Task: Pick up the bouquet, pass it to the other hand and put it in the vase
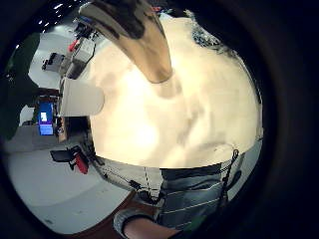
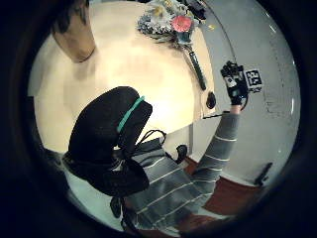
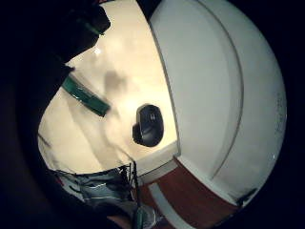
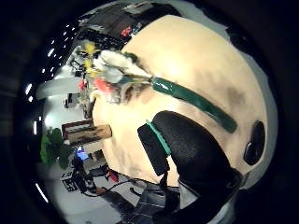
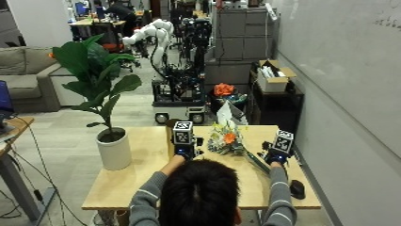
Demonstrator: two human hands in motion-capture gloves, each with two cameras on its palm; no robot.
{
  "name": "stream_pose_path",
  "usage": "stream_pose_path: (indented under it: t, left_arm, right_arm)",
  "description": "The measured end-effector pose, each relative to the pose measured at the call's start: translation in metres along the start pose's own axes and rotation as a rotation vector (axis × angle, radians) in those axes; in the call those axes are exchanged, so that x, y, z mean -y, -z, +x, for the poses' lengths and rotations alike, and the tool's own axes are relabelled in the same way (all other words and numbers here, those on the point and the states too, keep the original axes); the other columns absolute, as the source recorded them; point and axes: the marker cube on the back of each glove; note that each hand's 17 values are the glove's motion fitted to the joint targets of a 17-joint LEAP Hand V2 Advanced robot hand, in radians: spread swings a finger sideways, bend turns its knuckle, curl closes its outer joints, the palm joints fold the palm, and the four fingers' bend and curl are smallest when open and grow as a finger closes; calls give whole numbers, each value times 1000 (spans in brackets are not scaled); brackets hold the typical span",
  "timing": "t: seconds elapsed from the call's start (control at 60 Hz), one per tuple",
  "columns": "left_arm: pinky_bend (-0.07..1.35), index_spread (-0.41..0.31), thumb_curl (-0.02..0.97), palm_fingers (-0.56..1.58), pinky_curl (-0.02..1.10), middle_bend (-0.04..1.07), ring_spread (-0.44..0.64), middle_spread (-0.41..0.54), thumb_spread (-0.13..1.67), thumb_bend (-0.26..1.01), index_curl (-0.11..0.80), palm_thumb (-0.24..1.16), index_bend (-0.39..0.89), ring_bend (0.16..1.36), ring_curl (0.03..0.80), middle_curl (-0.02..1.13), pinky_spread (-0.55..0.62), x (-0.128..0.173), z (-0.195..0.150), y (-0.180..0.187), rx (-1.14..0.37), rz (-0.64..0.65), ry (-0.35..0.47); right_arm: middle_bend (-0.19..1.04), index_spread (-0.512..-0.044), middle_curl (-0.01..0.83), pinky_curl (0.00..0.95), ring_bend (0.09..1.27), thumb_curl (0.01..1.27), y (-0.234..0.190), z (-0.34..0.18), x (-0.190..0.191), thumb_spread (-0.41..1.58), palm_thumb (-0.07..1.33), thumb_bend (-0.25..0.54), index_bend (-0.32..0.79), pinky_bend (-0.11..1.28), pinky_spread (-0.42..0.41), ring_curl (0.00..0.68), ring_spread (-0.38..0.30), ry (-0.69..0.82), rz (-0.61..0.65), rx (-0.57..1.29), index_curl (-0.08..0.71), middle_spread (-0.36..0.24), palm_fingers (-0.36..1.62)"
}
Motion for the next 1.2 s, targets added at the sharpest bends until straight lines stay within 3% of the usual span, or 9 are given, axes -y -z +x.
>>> stream_pose_path:
  t: [0.233, 0.35, 0.467, 0.583, 0.633, 0.7, 0.767, 0.95, 1.2]
  left_arm:
    - [526, 66, 275, 75, 353, 268, 312, 275, 1080, -22, 153, 245, 97, 725, 299, 376, 317, -5, -3, -3, 15, -3, 33]
    - [532, 66, 276, 71, 353, 272, 314, 275, 1081, -22, 155, 245, 99, 729, 299, 379, 316, -3, -6, -6, 30, -9, 64]
    - [533, 66, 276, 66, 353, 276, 316, 275, 1081, -22, 158, 245, 102, 731, 297, 382, 321, -3, -5, -5, 24, -2, 52]
    - [535, 66, 277, 64, 353, 279, 320, 275, 1081, -22, 159, 245, 103, 734, 295, 383, 322, -10, -2, -4, 18, -43, 48]
    - [535, 66, 277, 64, 353, 279, 320, 275, 1081, -22, 160, 245, 103, 735, 295, 383, 322, -9, -2, -2, 30, -41, 52]
    - [536, 66, 277, 63, 353, 280, 321, 275, 1081, -22, 162, 245, 103, 736, 294, 384, 323, -5, 0, 2, 27, -10, 30]
    - [535, 66, 277, 65, 353, 278, 322, 275, 1081, -22, 165, 245, 109, 736, 292, 384, 323, -6, 2, 8, 12, -20, 34]
    - [524, 60, 278, 76, 350, 266, 319, 275, 1081, -22, 179, 245, 118, 727, 288, 381, 323, 18, 13, 22, -65, 8, -18]
    - [511, 59, 279, 95, 346, 245, 315, 275, 1080, -23, 194, 244, 121, 717, 284, 378, 317, 44, 28, 65, -230, 99, -54]
  right_arm:
    - [320, -360, 372, 337, 510, 247, -84, 15, 9, 1121, 361, -21, 111, 595, 181, 316, -20, -135, -146, -79, 148, -100, 320]
    - [193, -352, 342, 329, 432, 273, -90, 1, 2, 1100, 467, 13, 262, 557, 157, 297, -13, 91, -161, -95, 224, -83, 386]
    - [204, -252, 344, 283, 435, 326, -82, 1, 7, 1125, 755, 138, 425, 419, 51, 287, -77, -58, -51, -201, 305, -106, 855]
    - [320, -217, 408, 307, 457, 379, -69, 12, 23, 1160, 954, 226, 328, 392, -70, 335, -151, -134, 169, -263, 347, -123, 1182]
    - [397, -215, 443, 335, 544, 388, -60, 4, 29, 1167, 983, 229, 212, 459, -177, 375, -181, -99, 272, -215, 352, -141, 1345]
    - [492, -220, 492, 384, 713, 365, -52, -4, 17, 1183, 944, 189, 164, 558, -228, 440, -193, -120, 253, -166, 358, -158, 1505]
    - [608, -223, 547, 432, 819, 335, -38, -15, 18, 1156, 858, 108, 240, 651, -226, 492, -195, -137, 353, -76, 397, -168, 1541]
    - [830, -223, 660, 517, 980, 322, 29, -9, 39, 1119, 863, 40, 493, 768, -219, 585, -191, -236, 807, 111, 520, -172, 1456]
    - [950, -207, 728, 579, 1076, 393, 75, -56, -8, 1087, 1023, 56, 648, 851, -202, 636, -184, -107, 599, 705, 620, -159, 1359]
